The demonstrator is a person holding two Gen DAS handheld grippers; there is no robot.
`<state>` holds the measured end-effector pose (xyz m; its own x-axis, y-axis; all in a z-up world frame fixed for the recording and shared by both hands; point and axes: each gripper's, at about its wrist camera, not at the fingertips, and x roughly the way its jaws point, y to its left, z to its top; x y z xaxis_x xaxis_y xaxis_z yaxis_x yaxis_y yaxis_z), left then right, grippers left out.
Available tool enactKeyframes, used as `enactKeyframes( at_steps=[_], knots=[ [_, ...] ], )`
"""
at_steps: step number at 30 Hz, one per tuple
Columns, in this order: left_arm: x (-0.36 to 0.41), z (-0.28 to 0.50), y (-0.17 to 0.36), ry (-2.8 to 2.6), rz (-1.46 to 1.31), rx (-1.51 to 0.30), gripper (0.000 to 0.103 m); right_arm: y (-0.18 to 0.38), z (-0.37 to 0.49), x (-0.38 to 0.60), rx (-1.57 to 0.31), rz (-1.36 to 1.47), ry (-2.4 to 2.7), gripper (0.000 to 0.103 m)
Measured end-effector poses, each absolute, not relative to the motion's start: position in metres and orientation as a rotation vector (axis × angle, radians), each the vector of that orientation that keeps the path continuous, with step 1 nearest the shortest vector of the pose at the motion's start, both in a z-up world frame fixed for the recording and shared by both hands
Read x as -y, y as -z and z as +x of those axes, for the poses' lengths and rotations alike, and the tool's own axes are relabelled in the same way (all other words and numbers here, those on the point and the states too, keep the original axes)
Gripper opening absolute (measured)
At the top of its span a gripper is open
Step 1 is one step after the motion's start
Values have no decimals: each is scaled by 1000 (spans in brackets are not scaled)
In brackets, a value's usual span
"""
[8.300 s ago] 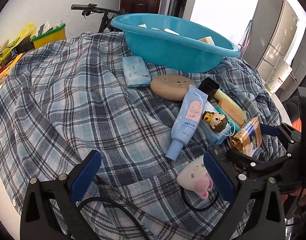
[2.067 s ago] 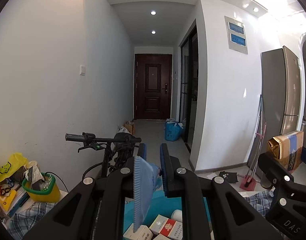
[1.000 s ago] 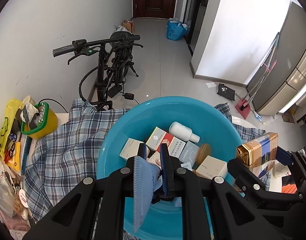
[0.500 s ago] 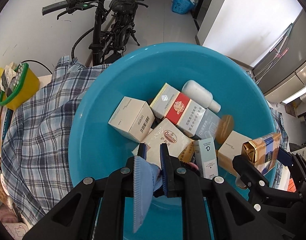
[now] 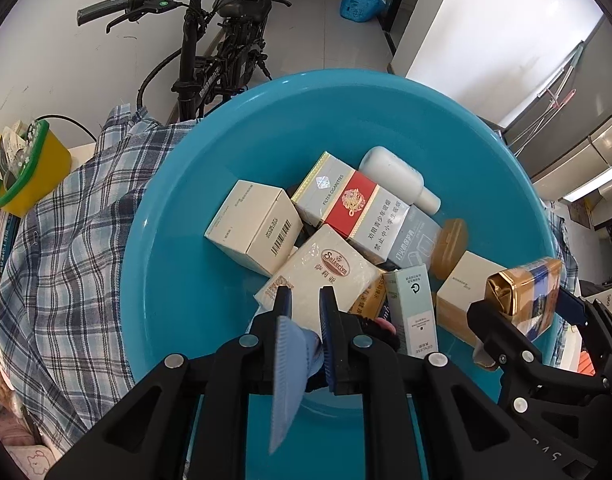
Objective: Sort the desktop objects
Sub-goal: 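Open the left gripper to drop the lotion tube into the basin, then open the right gripper to drop the Liqun pack into the basin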
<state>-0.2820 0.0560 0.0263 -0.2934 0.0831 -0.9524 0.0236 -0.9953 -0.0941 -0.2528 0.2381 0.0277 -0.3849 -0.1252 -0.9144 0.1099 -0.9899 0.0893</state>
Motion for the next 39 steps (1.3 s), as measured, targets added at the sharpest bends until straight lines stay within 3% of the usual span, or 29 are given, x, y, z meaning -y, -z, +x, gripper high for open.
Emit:
enactKeyframes(
  at_steps=[3, 4, 16, 24, 39],
  knots=[
    [-56, -281, -38, -2544, -1778, 145, 66, -30, -252, -239, 15, 1648, 2511, 85],
    [-56, -280, -42, -2559, -1746, 135, 67, -31, -251, -239, 7, 1646, 2516, 85],
    [-55, -277, -53, -2587, -1746, 32, 68, -28, -249, -237, -16, 1659, 2490, 87],
    [-53, -275, -52, -2582, -1753, 1, 68, -26, -245, -232, -88, 1650, 2520, 97],
    [-54, -271, -58, -2626, -1683, -11, 68, -36, -244, -244, -18, 1600, 2576, 97]
  ],
)
